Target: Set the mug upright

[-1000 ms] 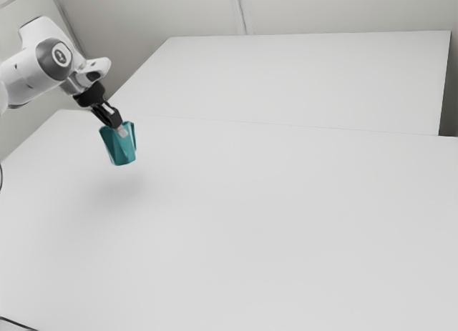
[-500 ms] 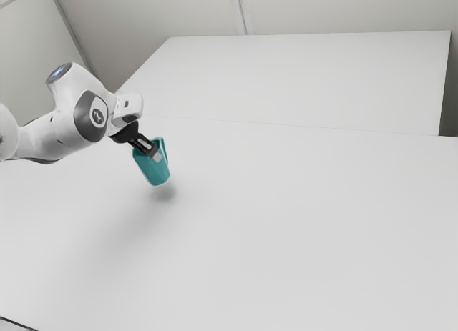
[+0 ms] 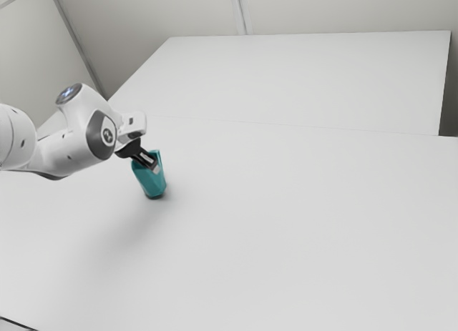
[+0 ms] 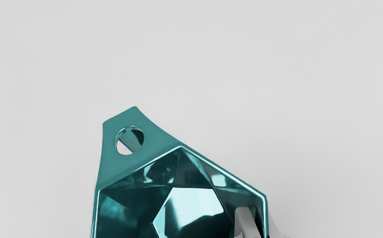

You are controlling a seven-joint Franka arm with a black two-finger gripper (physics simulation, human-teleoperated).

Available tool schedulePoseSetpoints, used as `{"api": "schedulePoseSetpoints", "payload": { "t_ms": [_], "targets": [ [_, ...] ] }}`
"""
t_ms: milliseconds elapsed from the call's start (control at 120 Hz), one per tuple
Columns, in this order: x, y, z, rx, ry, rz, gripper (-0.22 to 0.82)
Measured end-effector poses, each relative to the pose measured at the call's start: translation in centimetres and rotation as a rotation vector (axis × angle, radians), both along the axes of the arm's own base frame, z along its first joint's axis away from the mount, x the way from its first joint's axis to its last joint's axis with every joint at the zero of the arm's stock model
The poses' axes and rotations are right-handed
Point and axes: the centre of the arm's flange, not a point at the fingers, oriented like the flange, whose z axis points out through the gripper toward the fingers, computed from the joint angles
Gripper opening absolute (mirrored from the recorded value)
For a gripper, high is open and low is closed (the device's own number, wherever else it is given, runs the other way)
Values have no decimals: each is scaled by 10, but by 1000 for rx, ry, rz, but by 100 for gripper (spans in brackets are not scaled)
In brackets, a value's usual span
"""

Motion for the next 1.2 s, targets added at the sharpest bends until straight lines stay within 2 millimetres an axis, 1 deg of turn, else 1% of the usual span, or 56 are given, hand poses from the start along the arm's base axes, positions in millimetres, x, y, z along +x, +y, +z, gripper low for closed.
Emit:
{"api": "schedulePoseSetpoints", "payload": {
  "t_ms": [75, 175, 250, 342, 400, 433, 517, 608, 675, 717, 742, 800, 850, 925, 1025, 1058, 1092, 1200],
  "targets": [
    [2, -5, -7, 3, 8, -7, -18],
    [2, -5, -11, 6, 9, -2, -18],
    [3, -5, -10, 5, 5, -1, -1],
    [4, -11, -5, 4, -5, -10, 19],
    [4, -14, -1, 3, -12, -16, 29],
    [4, -18, 5, 2, -23, -24, 34],
    [3, -28, 28, -7, -51, -44, 42],
    [1, -34, 56, -24, -73, -59, 49],
    [5, -36, 75, -39, -72, -71, 52],
    [11, -38, 90, -41, -65, -82, 53],
    [15, -39, 102, -31, -57, -94, 54],
    [26, -40, 142, 17, -39, -121, 56],
    [31, -41, 174, 54, -15, -127, 57],
    [31, -42, 211, 85, 29, -114, 58],
    [26, -42, 252, 118, 82, -76, 59],
    [24, -42, 261, 126, 97, -62, 59],
    [21, -43, 266, 130, 117, -48, 59],
    [14, -44, 268, 134, 181, -6, 60]
  ]
}}
